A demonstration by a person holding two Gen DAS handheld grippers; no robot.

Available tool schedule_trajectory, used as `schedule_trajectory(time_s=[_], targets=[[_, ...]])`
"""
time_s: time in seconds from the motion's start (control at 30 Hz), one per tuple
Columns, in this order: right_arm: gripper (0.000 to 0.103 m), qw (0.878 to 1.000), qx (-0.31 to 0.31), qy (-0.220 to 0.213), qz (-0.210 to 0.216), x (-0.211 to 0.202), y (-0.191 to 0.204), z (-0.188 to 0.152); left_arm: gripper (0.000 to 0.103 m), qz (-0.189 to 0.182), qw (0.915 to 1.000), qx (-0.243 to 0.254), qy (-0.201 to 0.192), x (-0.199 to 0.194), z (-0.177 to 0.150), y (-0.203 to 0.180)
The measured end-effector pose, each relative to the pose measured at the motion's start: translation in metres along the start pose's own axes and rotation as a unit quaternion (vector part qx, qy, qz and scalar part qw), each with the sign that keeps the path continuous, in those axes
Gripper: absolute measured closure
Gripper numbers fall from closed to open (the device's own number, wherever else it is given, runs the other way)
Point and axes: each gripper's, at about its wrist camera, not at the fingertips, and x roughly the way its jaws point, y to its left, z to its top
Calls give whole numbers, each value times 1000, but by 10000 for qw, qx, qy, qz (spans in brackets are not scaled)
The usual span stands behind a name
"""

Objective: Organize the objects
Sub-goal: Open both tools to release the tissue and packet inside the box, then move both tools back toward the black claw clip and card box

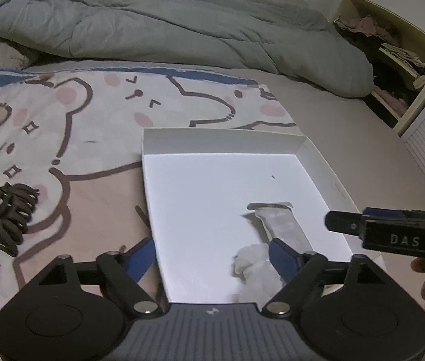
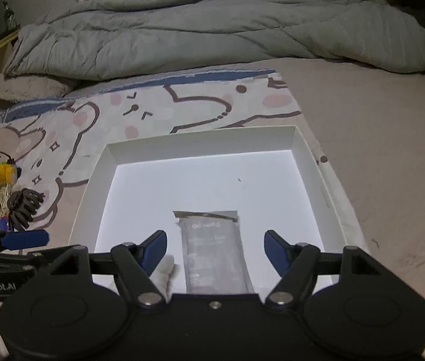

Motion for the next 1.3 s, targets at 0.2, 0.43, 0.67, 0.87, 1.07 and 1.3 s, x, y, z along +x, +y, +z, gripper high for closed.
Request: schedule_trajectory(time_s=[0.2, 0.43, 0.67, 0.87, 1.07, 1.3], targets=[[21, 9997, 70, -71, -223, -8, -5, 0, 3, 130, 9999, 0, -35, -5, 4, 5], [0, 9991, 135, -218, -352, -17, -12, -2, 0, 310, 9994, 29, -123, -9, 5, 10], [0, 9988, 87, -183, -449, -15, -16, -5, 0, 415, 9991, 28, -119, -11, 9, 14], [0, 9987, 35, -214, -471, -17, -17, -5, 0, 563, 9982, 79, -191, -15, 13, 17], [0, 9988, 51, -243, -431, -18, -15, -4, 0, 617, 9977, 29, -273, -23, 17, 25], [0, 9990, -22, -298, -340, -16, 1, 5, 0, 756, 9963, -64, -395, -41, 24, 48]])
